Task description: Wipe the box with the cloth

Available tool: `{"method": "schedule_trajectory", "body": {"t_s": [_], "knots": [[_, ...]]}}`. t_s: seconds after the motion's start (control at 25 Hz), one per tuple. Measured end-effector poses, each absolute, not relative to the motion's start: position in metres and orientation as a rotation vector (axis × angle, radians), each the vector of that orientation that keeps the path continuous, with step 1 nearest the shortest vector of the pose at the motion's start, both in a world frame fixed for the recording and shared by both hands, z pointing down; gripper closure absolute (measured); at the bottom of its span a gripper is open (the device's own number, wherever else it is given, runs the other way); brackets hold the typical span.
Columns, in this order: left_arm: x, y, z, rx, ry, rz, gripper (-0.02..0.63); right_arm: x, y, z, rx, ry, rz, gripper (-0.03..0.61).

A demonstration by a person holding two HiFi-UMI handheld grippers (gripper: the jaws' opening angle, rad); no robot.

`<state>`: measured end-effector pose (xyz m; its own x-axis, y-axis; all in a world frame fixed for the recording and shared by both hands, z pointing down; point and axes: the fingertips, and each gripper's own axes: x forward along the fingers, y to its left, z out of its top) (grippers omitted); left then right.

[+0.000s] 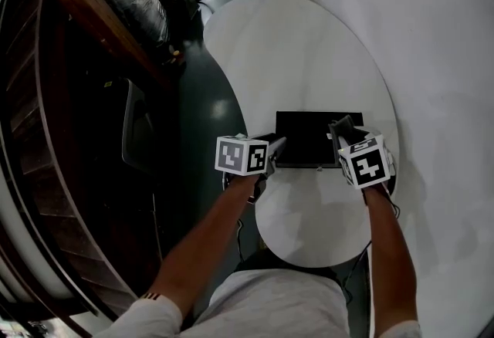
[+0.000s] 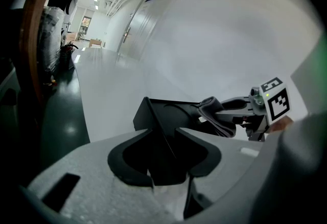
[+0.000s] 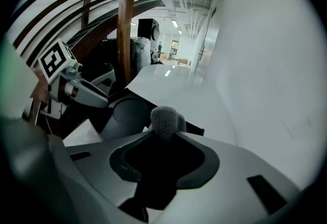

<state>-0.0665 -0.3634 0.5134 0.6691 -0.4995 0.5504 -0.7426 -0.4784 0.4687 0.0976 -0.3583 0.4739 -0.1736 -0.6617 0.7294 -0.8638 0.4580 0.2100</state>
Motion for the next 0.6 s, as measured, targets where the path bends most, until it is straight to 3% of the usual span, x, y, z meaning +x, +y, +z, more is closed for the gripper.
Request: {"method": "schedule_trajectory", "body": {"t_s": [0.6], "knots": [[-0.066, -0.363, 0.514, 2.174, -0.953, 0.434, 0.469, -0.027, -0.347, 0.481, 1.089, -2.068, 0.289, 0.479]]}}
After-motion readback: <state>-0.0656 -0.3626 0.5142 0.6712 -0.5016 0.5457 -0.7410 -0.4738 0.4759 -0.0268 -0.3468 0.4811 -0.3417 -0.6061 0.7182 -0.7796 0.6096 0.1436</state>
